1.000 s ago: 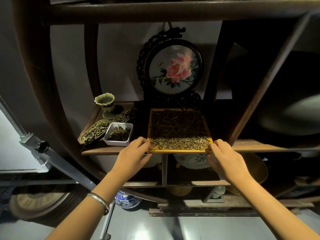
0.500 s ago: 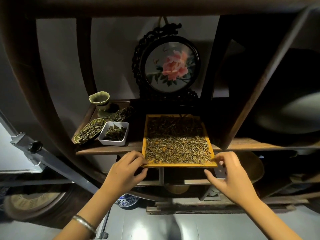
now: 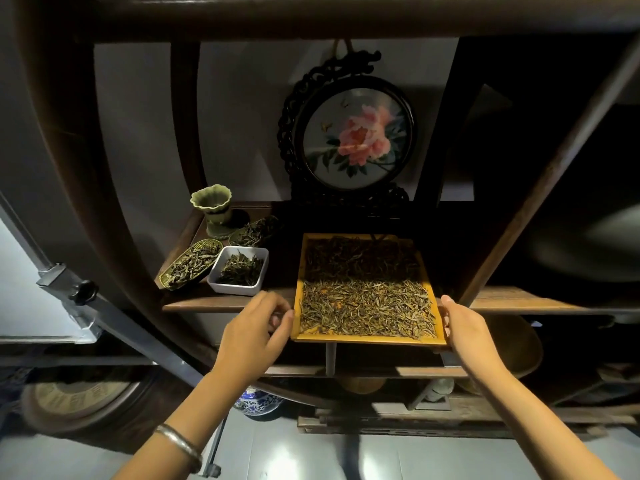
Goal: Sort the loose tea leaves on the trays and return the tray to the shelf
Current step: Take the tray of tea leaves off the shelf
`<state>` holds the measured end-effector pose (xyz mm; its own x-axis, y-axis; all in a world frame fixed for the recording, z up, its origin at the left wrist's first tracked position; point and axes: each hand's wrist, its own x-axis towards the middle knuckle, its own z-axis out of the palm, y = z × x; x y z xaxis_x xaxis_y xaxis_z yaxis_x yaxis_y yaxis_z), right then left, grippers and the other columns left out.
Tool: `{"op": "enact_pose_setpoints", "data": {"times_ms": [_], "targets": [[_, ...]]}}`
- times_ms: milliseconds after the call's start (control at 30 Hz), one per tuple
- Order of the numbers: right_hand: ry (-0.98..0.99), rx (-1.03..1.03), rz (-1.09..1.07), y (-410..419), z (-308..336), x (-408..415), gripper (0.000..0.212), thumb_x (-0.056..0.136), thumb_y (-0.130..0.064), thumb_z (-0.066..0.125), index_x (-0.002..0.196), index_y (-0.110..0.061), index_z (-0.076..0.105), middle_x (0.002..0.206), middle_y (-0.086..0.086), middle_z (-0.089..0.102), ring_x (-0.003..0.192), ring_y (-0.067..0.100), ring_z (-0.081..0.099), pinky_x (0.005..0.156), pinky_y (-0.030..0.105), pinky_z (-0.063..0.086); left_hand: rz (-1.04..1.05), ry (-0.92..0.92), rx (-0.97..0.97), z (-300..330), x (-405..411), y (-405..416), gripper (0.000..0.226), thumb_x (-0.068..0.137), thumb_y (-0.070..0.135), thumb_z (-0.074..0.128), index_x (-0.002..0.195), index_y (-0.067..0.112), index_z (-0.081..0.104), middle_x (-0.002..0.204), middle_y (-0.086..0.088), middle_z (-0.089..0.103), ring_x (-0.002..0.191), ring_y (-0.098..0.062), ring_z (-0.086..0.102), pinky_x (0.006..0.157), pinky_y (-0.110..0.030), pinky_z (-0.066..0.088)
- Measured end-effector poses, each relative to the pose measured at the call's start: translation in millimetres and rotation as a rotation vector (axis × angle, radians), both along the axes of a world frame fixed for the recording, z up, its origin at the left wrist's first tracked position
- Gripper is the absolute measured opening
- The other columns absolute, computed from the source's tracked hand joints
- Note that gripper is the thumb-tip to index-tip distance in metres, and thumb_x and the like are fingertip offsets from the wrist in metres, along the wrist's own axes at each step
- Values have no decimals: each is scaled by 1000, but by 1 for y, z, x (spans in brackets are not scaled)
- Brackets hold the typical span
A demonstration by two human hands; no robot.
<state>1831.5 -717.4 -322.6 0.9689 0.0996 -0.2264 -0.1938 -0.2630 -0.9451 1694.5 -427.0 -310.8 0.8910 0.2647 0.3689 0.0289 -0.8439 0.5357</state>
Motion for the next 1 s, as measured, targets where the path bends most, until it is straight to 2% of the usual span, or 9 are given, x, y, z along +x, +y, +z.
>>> {"op": "enact_pose_setpoints", "data": {"times_ms": [200, 300, 400, 467, 633, 733, 800, 900, 1000], "targets": [[-153, -79, 82, -4, 2, -3, 44, 99, -34, 43, 75, -8, 69, 73, 18, 68, 67, 26, 65, 50, 29, 56, 92, 142, -107, -9, 15, -4, 22, 96, 42, 46, 80, 28, 53, 50, 5, 51, 52, -8, 53, 49, -30, 33], [-158, -68, 96, -3, 4, -5, 46, 99, -33, 44, 75, -3, 68, 72, 19, 67, 63, 23, 63, 47, 25, 54, 126, 167, -208, -8, 24, -8, 29, 96, 42, 46, 71, 30, 49, 45, 11, 52, 46, -5, 50, 47, -27, 30], [-154, -64, 116, -3, 6, -7, 43, 100, -31, 43, 76, -7, 70, 70, 13, 68, 61, 13, 63, 48, 19, 50, 122, 159, -306, -8, 30, -12, 31, 97, 34, 50, 67, 27, 45, 43, 17, 50, 44, -3, 45, 45, -22, 29], [-143, -60, 142, -3, 7, -10, 40, 100, -29, 41, 79, -12, 71, 71, 2, 71, 69, 10, 64, 60, 21, 50, 109, 125, -374, -10, 29, -14, 29, 97, 30, 52, 69, 23, 45, 43, 15, 48, 43, -3, 42, 45, -17, 31], [-118, -95, 176, -9, 2, -24, 47, 100, -32, 39, 85, 6, 62, 81, 28, 63, 70, 23, 56, 62, 30, 42, 115, 73, -520, -17, 9, -20, 28, 96, 28, 53, 70, 20, 47, 43, 11, 48, 41, -1, 40, 46, -11, 34], [-5, -70, 169, -12, -5, -34, 45, 100, -34, 37, 81, -5, 65, 70, 7, 70, 63, 10, 63, 62, 26, 46, 129, 88, -611, -22, -4, -20, 23, 96, 25, 54, 75, 17, 52, 44, 10, 47, 41, 0, 39, 42, -10, 32], [101, -7, 165, -11, -8, -33, 43, 101, -38, 35, 87, -17, 70, 78, -1, 75, 72, 8, 70, 68, 24, 49, 136, 110, -653, -23, -8, -20, 16, 96, 24, 54, 82, 17, 56, 49, 13, 53, 45, 1, 44, 44, -9, 34], [179, 61, 121, -4, -5, -24, 45, 99, -48, 34, 90, -33, 75, 95, 0, 75, 92, 18, 71, 89, 38, 48, 167, 147, -673, -20, -5, -19, 13, 96, 24, 53, 87, 21, 62, 72, 9, 65, 64, 5, 57, 57, -9, 40], [207, 76, 64, 6, 1, -15, 43, 95, -53, 38, 93, -28, 73, 96, 2, 75, 95, 22, 70, 96, 46, 47, 193, 215, -665, -15, 3, -19, 24, 98, 27, 47, 85, 23, 67, 81, 7, 67, 78, 0, 59, 64, -17, 39]]}}
